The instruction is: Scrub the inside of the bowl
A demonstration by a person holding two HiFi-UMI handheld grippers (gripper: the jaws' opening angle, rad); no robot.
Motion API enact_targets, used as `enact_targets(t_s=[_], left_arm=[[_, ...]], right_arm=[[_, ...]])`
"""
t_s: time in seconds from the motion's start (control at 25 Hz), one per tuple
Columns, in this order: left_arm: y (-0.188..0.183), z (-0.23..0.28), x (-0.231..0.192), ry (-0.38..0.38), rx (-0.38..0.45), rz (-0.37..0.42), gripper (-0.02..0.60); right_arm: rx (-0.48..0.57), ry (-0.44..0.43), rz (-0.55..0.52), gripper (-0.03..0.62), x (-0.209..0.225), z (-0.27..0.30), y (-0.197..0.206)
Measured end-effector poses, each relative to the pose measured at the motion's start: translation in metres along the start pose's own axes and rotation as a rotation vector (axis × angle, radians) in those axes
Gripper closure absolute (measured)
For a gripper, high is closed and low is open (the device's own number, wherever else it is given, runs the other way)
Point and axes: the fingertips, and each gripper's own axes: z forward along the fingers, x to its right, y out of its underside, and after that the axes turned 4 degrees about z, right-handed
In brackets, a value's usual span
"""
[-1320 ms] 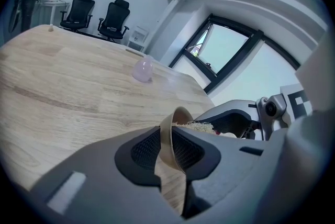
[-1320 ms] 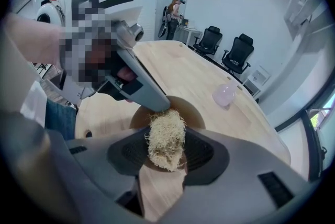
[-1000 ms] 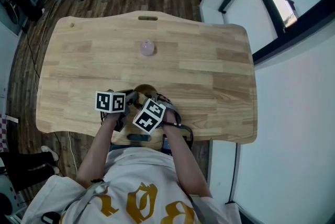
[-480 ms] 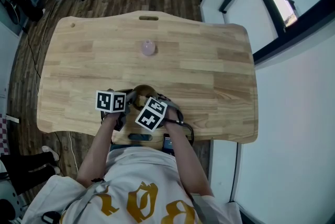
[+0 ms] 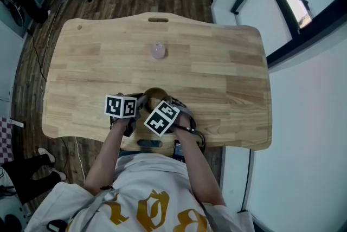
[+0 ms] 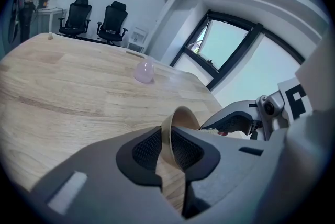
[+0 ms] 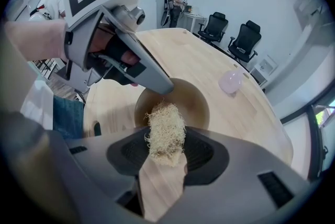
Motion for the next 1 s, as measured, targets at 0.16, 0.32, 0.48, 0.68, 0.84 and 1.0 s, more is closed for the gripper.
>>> enact_targets(t_s=[0.16,0.32,0.48,0.68,0.84,1.0], left_arm=[[0.002,0.001,0.0,0.002,-0.004,0.007,0.534],[-0.001,0.0,0.004,0.01,0.0,0.011,0.534],[-0.003,0.0,0.006,0.013,0.003,0.015,0.532],[0.001,0.002,0.012,0.03,-0.007,0.018,0.532],[0.001,0.005,0.017,0.053,-0.009,0.025,0.529],[0.0,0.005,0.017,0.061,-0.014,0.023,0.528]], right_arm=[[-0.01,0.027,0.024,0.422,0.005,0.002,0.002],[-0.005,0.058,0.066,0.421,0.013,0.0,0.002],[0.003,0.087,0.103,0.421,0.019,-0.001,0.002],[0.013,0.113,0.15,0.421,0.027,-0.002,0.004],[0.029,0.129,0.17,0.421,0.035,-0.004,0.005],[0.053,0.109,0.159,0.421,0.033,-0.005,0.001]])
